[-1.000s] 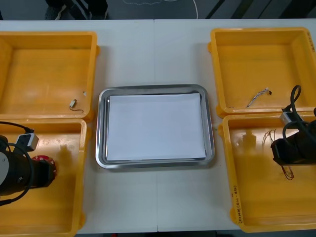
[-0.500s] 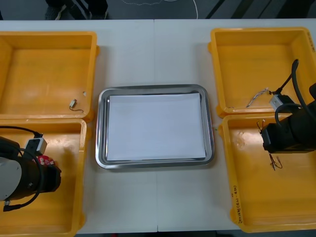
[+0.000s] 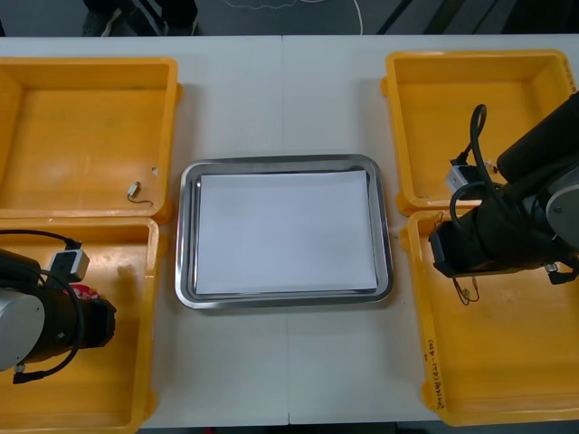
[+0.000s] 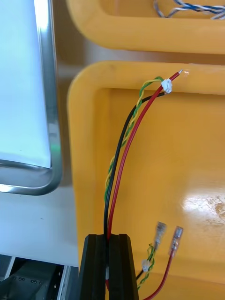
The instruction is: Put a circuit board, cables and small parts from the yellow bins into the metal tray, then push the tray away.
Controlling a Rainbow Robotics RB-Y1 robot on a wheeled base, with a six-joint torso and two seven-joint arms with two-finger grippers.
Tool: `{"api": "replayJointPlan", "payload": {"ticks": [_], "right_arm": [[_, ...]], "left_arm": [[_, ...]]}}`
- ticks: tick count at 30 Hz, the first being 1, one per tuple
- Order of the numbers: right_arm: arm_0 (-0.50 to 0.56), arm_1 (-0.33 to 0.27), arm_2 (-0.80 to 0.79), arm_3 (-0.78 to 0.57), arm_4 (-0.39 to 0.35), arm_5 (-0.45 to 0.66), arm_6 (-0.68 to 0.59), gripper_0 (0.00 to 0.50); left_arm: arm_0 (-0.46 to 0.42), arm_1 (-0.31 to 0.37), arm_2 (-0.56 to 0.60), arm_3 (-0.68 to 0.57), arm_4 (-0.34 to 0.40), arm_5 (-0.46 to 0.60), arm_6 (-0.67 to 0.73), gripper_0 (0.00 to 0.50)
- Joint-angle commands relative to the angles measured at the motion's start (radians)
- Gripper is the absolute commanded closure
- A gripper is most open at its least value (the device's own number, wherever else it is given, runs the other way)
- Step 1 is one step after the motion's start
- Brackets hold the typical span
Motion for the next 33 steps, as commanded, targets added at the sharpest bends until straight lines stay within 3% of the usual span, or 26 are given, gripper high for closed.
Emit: {"api": "replayJointPlan", "payload": {"ticks": [1,8,9,11,14,16,18,33], "right_arm": [[-0.055,0.060,0.019,-0.033,0.014,0.042,-0.013,0.500],[-0.055,0.106,0.019,-0.045,0.056,0.092,0.004,0.500],[-0.055,0.104,0.019,-0.045,0.059,0.092,0.005,0.500],[-0.053,0.104,0.019,-0.045,0.070,0.092,0.005,0.500],[-0.052,0.117,0.019,-0.045,0.094,0.092,-0.002,0.500],[-0.049,0.127,0.018,-0.045,0.108,0.092,-0.006,0.500],[-0.047,0.129,0.019,-0.045,0.123,0.092,-0.004,0.500],[-0.047,0.134,0.018,-0.045,0.119,0.092,0.005,0.500]], "left_arm": [[0.026,0.009,-0.014,0.008,-0.007,-0.023,0.073,0.000],[0.026,0.009,-0.015,0.011,-0.007,-0.029,0.071,0.000],[0.026,0.009,-0.015,0.011,-0.007,-0.029,0.070,0.020],[0.026,0.009,-0.015,0.011,-0.005,-0.029,0.070,0.086],[0.027,0.009,-0.015,0.011,-0.005,-0.029,0.070,0.358],[0.029,0.009,-0.015,0.011,-0.005,-0.029,0.071,0.454],[0.031,0.009,-0.015,0.011,-0.005,-0.029,0.070,0.500],[0.029,0.011,0.034,-0.048,0.007,0.014,0.070,0.500]]}}
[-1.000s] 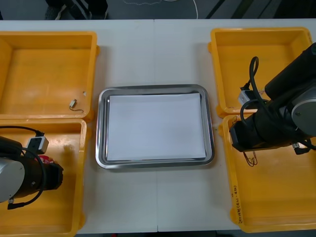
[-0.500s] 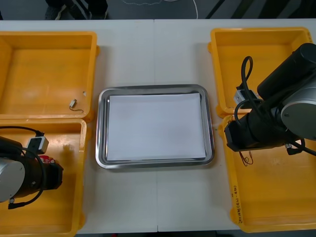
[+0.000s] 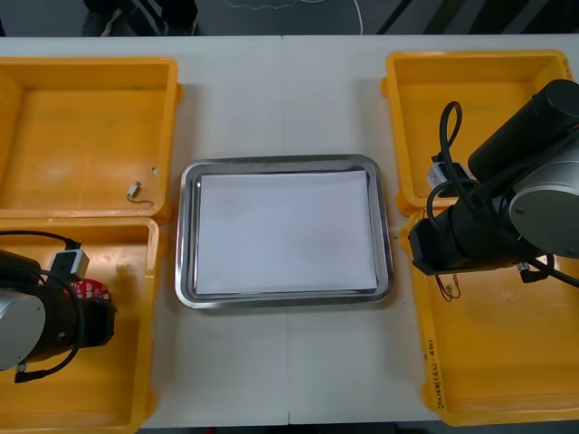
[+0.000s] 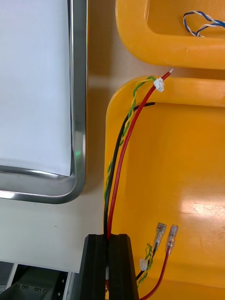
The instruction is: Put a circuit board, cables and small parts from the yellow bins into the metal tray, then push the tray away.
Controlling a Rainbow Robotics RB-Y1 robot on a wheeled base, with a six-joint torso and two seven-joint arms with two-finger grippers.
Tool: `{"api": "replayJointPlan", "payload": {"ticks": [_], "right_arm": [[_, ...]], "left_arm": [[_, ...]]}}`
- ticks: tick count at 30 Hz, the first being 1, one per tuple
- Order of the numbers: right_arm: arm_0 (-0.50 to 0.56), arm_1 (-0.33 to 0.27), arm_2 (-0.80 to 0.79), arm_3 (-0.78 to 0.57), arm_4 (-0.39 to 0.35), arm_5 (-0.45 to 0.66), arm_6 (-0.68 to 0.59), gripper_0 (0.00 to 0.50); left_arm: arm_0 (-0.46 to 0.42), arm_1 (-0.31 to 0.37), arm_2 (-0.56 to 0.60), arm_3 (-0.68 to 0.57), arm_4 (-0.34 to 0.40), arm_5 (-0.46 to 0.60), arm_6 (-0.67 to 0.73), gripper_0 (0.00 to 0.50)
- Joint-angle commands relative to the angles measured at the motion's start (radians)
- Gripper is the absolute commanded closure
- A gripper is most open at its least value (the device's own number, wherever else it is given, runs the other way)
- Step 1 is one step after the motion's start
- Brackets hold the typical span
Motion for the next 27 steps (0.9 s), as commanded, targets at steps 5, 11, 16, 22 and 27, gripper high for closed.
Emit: {"api": "replayJointPlan", "payload": {"ticks": [5,11,16,22,27], "right_arm": [[-0.021,0.013,0.007,-0.034,0.005,0.005,0.005,0.500],[-0.022,0.012,0.005,-0.036,0.005,0.005,0.005,0.500],[-0.022,0.008,0.005,-0.036,0.003,0.005,0.005,0.500],[-0.021,0.008,0.002,-0.036,0.003,0.005,0.004,0.500],[-0.021,0.007,0.002,-0.036,0.003,0.005,0.001,0.500]], "left_arm": [[0.027,0.011,0.087,-0.147,0.030,0.131,0.070,0.500],[0.026,0.011,0.152,-0.232,0.062,0.208,0.071,0.500],[-0.003,0.011,0.222,-0.285,0.128,0.287,0.080,0.500],[-0.083,0.032,0.305,-0.305,0.215,0.322,0.097,0.500],[-0.129,0.058,0.327,-0.305,0.243,0.322,0.174,0.500]]}}
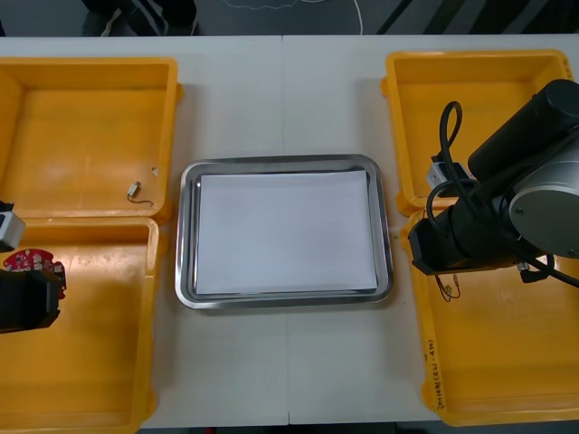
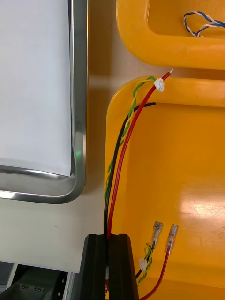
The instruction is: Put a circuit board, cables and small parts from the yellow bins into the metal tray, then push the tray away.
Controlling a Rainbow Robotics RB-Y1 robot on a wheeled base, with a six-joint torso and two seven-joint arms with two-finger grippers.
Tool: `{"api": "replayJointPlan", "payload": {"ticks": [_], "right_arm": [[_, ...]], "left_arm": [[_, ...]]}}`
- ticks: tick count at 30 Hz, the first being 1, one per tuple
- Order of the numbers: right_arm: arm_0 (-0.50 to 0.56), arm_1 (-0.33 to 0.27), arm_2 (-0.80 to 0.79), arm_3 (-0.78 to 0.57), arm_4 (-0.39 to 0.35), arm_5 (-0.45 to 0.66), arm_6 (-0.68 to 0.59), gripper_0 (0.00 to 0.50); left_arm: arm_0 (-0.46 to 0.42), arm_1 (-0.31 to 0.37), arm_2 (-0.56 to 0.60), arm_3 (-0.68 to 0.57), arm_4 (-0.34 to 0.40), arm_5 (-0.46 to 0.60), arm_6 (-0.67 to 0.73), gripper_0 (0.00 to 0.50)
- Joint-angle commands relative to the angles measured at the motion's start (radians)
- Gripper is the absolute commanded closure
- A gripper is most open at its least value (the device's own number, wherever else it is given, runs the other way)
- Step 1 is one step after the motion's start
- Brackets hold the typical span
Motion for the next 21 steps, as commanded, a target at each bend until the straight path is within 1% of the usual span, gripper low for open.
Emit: {"api": "replayJointPlan", "payload": {"ticks": [1,5,6,9,11,19,21], "right_arm": [[-0.022,0.007,0.002,-0.035,0.003,0.005,0.001,0.500],[-0.021,0.007,0.004,-0.035,0.005,0.005,-0.001,0.500],[-0.021,0.007,0.002,-0.035,0.006,0.005,-0.003,0.500],[-0.021,0.007,0.004,-0.035,0.005,0.005,-0.003,0.500],[-0.021,0.007,0.004,-0.035,0.006,0.005,-0.003,0.500],[-0.021,0.005,0.004,-0.035,0.006,0.005,-0.003,0.500],[-0.021,0.005,0.002,-0.035,0.006,0.005,-0.003,0.500]], "left_arm": [[-0.069,0.066,0.022,-0.037,0.023,0.009,0.190,0.500],[-0.110,0.107,-0.004,-0.037,0.043,0.009,0.251,0.500],[-0.147,0.124,-0.023,-0.039,0.066,0.009,0.284,0.500],[-0.208,0.139,-0.055,-0.037,0.108,0.009,0.348,0.500],[-0.234,0.145,-0.083,-0.037,0.123,0.009,0.386,0.500],[-0.334,0.150,-0.204,-0.030,0.138,0.009,0.506,0.500],[-0.380,0.165,-0.253,-0.002,0.148,0.009,0.537,0.500]]}}
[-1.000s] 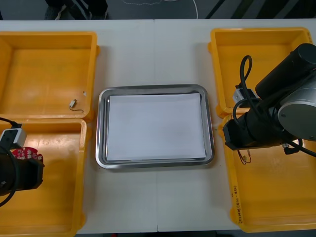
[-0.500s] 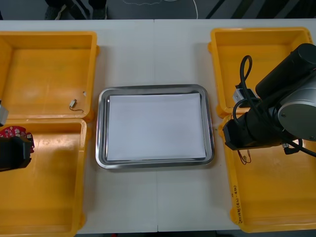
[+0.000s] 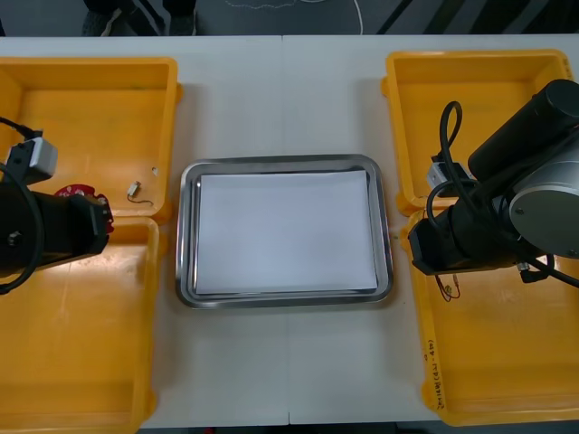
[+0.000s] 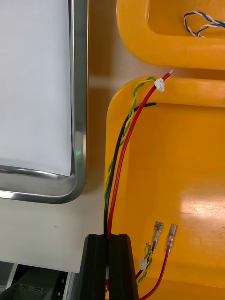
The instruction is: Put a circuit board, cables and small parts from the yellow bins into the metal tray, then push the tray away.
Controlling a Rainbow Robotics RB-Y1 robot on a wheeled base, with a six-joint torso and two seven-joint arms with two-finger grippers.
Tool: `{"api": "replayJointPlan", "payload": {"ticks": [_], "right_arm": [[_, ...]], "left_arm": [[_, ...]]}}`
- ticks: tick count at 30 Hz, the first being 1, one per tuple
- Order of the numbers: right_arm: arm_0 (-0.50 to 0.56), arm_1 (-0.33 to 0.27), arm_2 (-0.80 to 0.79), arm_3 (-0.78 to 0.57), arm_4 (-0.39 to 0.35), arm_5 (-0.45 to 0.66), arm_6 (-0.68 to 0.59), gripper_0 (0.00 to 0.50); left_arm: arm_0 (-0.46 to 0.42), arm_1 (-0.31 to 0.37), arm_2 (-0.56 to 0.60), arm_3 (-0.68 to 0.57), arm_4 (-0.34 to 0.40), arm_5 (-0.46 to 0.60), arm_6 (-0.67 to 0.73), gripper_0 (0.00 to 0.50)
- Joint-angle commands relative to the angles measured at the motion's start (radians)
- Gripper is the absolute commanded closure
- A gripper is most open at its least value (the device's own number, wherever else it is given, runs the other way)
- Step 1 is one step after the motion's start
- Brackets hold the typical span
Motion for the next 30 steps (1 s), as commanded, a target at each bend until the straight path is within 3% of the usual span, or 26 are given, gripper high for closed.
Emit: {"api": "replayJointPlan", "payload": {"ticks": [1,10,20,30], "right_arm": [[-0.021,0.005,0.002,-0.034,0.005,0.004,-0.001,0.500],[-0.021,0.005,0.004,-0.034,0.006,0.004,0.001,0.500],[-0.021,0.005,0.002,-0.034,0.010,0.004,0.001,0.500],[-0.021,0.007,0.002,-0.034,0.011,0.004,-0.003,0.500]], "left_arm": [[-0.113,0.059,-0.093,0.013,0.024,0.007,0.136,0.500],[-0.278,0.114,-0.236,0.155,0.106,0.007,0.230,0.500],[-0.401,0.099,-0.374,0.264,0.105,0.007,0.253,0.500],[-0.415,0.020,-0.451,0.287,0.027,0.007,0.251,0.500]]}}
